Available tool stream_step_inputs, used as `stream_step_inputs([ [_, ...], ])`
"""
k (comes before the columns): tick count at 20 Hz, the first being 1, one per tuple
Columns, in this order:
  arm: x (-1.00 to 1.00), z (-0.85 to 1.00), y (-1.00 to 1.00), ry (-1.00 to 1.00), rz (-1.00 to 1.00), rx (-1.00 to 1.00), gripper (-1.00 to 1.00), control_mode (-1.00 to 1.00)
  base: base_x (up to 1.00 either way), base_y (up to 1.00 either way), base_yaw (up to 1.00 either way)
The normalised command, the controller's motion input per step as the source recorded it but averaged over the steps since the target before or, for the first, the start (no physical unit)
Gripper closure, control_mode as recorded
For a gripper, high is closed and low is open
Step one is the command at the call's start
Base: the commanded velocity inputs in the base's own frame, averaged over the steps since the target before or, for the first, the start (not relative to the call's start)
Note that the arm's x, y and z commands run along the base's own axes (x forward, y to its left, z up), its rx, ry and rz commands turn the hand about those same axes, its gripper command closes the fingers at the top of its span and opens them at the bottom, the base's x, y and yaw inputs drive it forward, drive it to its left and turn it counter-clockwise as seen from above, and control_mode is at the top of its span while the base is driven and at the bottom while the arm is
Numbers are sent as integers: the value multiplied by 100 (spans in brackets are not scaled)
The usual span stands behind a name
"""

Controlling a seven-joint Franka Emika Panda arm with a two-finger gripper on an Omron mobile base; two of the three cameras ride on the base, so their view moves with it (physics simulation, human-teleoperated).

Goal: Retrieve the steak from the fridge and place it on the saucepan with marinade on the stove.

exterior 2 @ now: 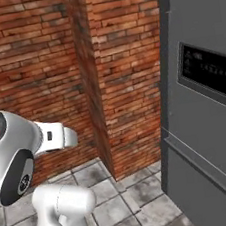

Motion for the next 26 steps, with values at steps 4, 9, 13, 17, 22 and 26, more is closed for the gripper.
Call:
stream_step_inputs([
  [4,0,0,0,0,0,0,-100,100,92,12,-18],
  [9,0,0,0,0,0,0,-100,100,18,-14,-35],
  [13,0,0,0,0,0,0,-100,100,19,-26,-43],
  [17,0,0,0,0,0,0,-100,100,45,-4,-49],
  [22,0,0,0,0,0,0,-100,100,79,5,-45],
  [26,0,0,0,0,0,0,-100,100,72,7,-43],
])
